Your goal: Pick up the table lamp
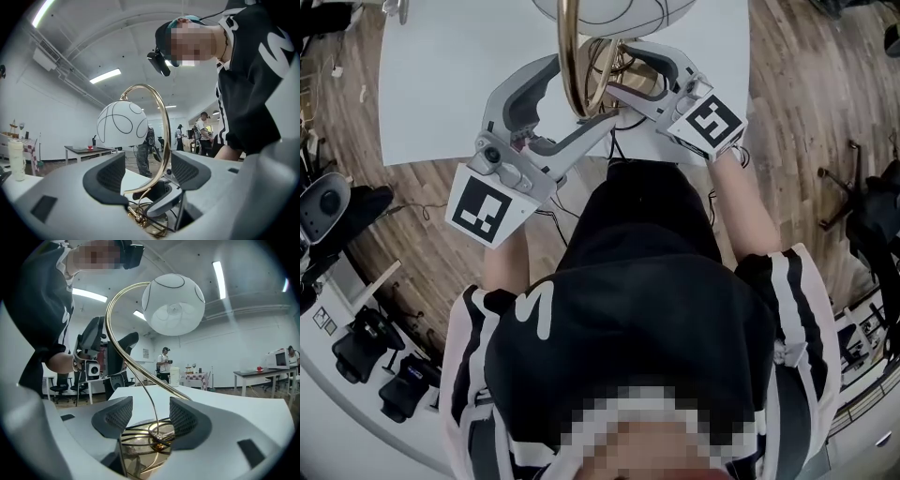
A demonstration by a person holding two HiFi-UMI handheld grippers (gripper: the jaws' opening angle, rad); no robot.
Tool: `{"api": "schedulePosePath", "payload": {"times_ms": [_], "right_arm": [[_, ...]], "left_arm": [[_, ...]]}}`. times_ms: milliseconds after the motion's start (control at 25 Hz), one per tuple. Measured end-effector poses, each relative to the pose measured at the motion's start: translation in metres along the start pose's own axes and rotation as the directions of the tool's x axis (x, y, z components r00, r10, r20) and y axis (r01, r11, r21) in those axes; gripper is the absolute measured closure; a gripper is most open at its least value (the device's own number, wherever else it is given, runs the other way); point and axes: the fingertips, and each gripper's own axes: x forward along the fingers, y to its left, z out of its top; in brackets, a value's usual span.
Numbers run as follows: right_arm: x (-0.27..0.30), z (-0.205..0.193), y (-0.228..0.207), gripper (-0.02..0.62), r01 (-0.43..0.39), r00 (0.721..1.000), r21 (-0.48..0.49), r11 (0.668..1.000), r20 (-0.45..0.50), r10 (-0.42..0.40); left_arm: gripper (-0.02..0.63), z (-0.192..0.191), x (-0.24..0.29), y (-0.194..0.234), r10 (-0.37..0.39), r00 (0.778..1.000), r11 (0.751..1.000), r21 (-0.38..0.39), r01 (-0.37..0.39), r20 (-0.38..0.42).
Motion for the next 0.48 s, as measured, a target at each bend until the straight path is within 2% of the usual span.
{"api": "schedulePosePath", "payload": {"times_ms": [280, 480], "right_arm": [[0.013, -0.017, 0.0, 0.359, -0.028, 0.999, 0.002, 1.0, -0.017, 0.028], [0.025, -0.014, 0.001, 0.36, -0.013, 1.0, 0.006, 1.0, -0.017, 0.013]], "left_arm": [[0.307, -0.006, 0.021, -0.01, -0.027, 1.0, 0.999, 0.034, 0.027, -0.002], [0.308, -0.004, 0.022, -0.007, -0.019, 1.0, 0.999, 0.048, 0.019, -0.008]]}}
